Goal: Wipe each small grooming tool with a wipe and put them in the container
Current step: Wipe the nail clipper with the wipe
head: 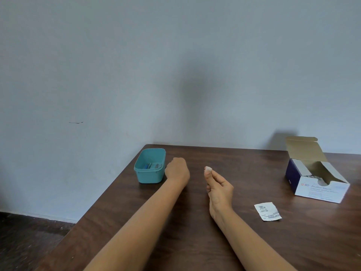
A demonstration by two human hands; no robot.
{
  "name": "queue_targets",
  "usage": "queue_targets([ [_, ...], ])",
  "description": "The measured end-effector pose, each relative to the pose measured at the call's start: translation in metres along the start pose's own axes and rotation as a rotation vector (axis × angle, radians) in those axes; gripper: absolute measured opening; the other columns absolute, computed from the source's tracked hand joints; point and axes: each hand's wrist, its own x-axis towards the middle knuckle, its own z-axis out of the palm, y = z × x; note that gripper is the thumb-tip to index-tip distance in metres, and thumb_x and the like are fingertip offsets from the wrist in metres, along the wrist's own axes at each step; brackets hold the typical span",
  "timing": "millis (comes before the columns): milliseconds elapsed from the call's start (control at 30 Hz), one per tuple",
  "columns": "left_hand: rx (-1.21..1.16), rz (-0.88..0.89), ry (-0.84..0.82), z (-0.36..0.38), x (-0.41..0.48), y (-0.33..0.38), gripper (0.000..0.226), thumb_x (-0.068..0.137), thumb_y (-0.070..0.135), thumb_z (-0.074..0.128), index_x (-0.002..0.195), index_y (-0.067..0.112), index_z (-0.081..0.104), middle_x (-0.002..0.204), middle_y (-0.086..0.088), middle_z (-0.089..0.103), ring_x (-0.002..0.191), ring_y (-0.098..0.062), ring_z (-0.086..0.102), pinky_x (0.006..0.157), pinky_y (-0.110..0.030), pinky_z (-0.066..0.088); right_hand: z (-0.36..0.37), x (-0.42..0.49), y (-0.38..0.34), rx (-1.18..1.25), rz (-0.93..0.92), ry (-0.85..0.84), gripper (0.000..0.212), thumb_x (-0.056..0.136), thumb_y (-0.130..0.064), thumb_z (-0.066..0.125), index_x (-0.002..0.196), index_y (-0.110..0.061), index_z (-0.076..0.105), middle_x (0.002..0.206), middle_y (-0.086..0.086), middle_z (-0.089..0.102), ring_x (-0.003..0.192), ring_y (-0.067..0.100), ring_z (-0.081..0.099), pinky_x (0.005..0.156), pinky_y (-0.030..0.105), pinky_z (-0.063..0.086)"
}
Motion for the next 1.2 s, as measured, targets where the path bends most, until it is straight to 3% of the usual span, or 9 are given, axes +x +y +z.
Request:
queue_targets([
  [167,-0.023,0.019,0.020,-0.002,-0.003,0.002,0.029,0.094,0.017,0.058,0.120,0.005,0.056,0.122,-0.013,0.058,0.109,-0.029,0.060,0.080,-0.032,0.048,0.001,-0.001,0.000,0.022,-0.023,-0.016,0.026,0.082,-0.009,0.072,0.107,-0.012,0.070,0.090,-0.005,0.071,0.075,0.002,0.061,0.065,0.013,0.046],
  [367,-0.060,0.129,-0.062,0.002,-0.012,0.005,0.029,0.092,0.029,0.059,0.109,0.007,0.059,0.109,-0.009,0.063,0.098,-0.025,0.062,0.072,-0.029,0.046,0.002,-0.007,-0.002,0.002,-0.084,-0.004,0.013,0.081,-0.006,0.072,0.085,-0.009,0.060,0.071,-0.001,0.061,0.054,-0.002,0.054,0.056,0.012,0.044],
  [633,-0.166,0.110,-0.207,0.001,-0.040,0.003,0.025,0.095,0.026,0.048,0.102,0.006,0.061,0.101,-0.011,0.065,0.085,-0.022,0.062,0.076,-0.032,0.050,-0.002,-0.027,-0.013,-0.032,-0.158,-0.041,0.015,0.086,-0.003,0.067,0.084,-0.012,0.055,0.065,0.001,0.058,0.050,0.000,0.052,0.052,0.011,0.041],
  [700,-0.388,0.056,-0.222,0.001,-0.044,0.001,0.025,0.097,0.024,0.048,0.097,0.004,0.064,0.098,-0.013,0.068,0.076,-0.018,0.062,0.076,-0.030,0.054,-0.009,-0.029,-0.016,-0.035,-0.147,-0.044,0.014,0.087,-0.005,0.066,0.085,-0.014,0.055,0.066,0.001,0.054,0.054,0.006,0.046,0.049,0.011,0.039],
  [800,-1.020,-0.098,-0.297,-0.004,-0.071,0.005,0.018,0.097,0.016,0.052,0.096,0.003,0.065,0.087,-0.009,0.068,0.068,-0.009,0.062,0.057,-0.014,0.054,-0.025,-0.037,-0.030,-0.130,-0.157,-0.063,0.011,0.088,-0.009,0.066,0.087,-0.016,0.057,0.072,0.000,0.056,0.059,0.009,0.045,0.052,0.013,0.041],
  [900,-1.445,-0.170,-0.369,-0.004,-0.098,0.012,0.016,0.095,0.011,0.055,0.102,0.000,0.064,0.086,-0.008,0.068,0.073,-0.010,0.064,0.065,-0.016,0.056,-0.043,-0.043,-0.048,-0.253,-0.193,-0.112,0.010,0.087,-0.012,0.068,0.086,-0.017,0.059,0.078,-0.001,0.062,0.060,0.007,0.048,0.057,0.014,0.043],
  [1033,-1.760,-0.145,-0.456,0.001,-0.126,0.023,0.014,0.090,0.007,0.061,0.100,-0.001,0.067,0.087,-0.009,0.069,0.077,-0.011,0.068,0.069,-0.018,0.058,-0.064,-0.051,-0.067,-0.362,-0.249,-0.148,0.004,0.087,-0.009,0.066,0.086,-0.012,0.063,0.073,-0.001,0.061,0.059,0.000,0.052,0.055,0.010,0.042],
  [1200,-1.906,-0.144,-0.525,0.006,-0.152,0.034,0.012,0.084,0.005,0.068,0.096,0.005,0.070,0.084,-0.005,0.071,0.072,-0.009,0.070,0.062,-0.017,0.056,-0.090,-0.064,-0.074,-0.410,-0.278,-0.144,0.003,0.087,-0.010,0.067,0.089,-0.008,0.068,0.073,-0.003,0.063,0.062,-0.001,0.053,0.058,0.012,0.044],
])
